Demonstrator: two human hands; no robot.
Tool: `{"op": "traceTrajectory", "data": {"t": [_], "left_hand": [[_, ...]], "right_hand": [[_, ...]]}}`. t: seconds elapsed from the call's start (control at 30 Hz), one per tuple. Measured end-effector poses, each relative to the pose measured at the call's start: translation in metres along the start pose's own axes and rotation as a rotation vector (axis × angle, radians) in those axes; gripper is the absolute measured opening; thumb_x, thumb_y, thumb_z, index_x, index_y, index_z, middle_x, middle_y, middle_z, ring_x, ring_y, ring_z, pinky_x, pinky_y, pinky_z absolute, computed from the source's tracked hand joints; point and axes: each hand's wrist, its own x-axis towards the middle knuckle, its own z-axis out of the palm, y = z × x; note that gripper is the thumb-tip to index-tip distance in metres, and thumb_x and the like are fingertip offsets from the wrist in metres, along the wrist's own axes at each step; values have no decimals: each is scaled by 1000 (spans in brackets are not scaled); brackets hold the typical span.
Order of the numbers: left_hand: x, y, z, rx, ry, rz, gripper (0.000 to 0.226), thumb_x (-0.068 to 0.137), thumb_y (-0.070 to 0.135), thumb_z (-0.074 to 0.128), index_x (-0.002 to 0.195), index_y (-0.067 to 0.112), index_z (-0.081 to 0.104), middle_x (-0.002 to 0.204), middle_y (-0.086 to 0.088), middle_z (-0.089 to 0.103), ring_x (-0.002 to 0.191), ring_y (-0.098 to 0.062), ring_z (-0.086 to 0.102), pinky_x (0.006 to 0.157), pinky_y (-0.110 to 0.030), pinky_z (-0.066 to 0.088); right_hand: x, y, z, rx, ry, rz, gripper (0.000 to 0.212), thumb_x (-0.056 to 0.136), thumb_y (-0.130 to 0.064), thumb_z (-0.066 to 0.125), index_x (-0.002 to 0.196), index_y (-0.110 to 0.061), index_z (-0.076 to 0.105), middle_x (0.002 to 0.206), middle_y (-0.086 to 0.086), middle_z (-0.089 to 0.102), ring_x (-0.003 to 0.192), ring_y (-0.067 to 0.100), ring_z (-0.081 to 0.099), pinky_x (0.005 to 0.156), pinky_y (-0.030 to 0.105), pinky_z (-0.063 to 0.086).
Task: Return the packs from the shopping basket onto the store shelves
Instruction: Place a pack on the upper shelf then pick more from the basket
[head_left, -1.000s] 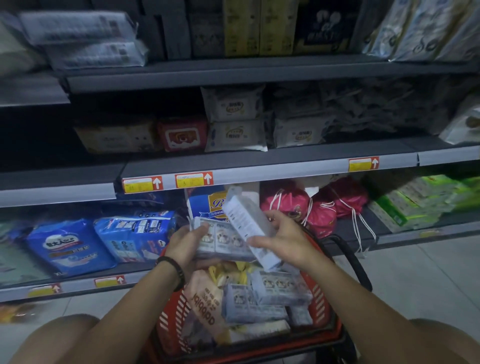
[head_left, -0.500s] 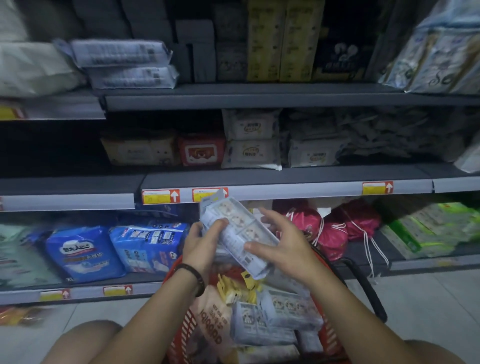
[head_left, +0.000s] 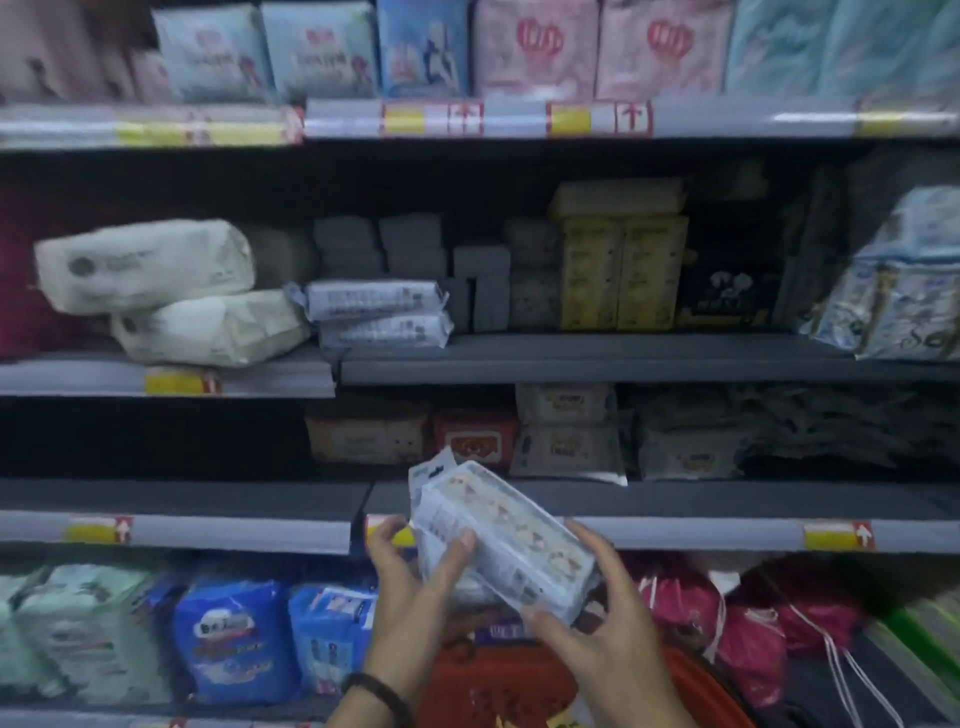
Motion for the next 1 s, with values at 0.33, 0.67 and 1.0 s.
{"op": "traceTrajectory", "data": {"t": [0.33, 0.67, 1.0], "left_hand": [[46, 158, -27, 492, -116, 512, 96, 79, 12, 88, 149, 47, 32, 131, 27, 61, 119, 1, 65, 99, -36, 58], [155, 277, -25, 858, 249, 773, 75, 87, 28, 81, 150, 24, 40, 139, 0, 62, 125, -22, 60, 105, -41, 53], [220, 262, -27, 1220, 397, 631, 54, 99, 30, 63, 144, 14, 40, 142, -22, 39, 123, -45, 52, 101, -54, 49]], "right_hand": [[108, -161, 37, -136, 28, -286, 77, 73, -36, 94, 140, -41, 56, 127, -22, 63, 108, -14, 60, 75, 7, 51], [256, -271, 106, -243, 9, -244, 80, 74, -44, 91, 142, -27, 55, 129, -4, 65, 109, 15, 65, 95, 40, 61], [293, -276, 128, -438, -138, -131, 52, 79, -46, 90, 105, -23, 51, 101, -7, 61, 87, 8, 64, 63, 24, 56]]}}
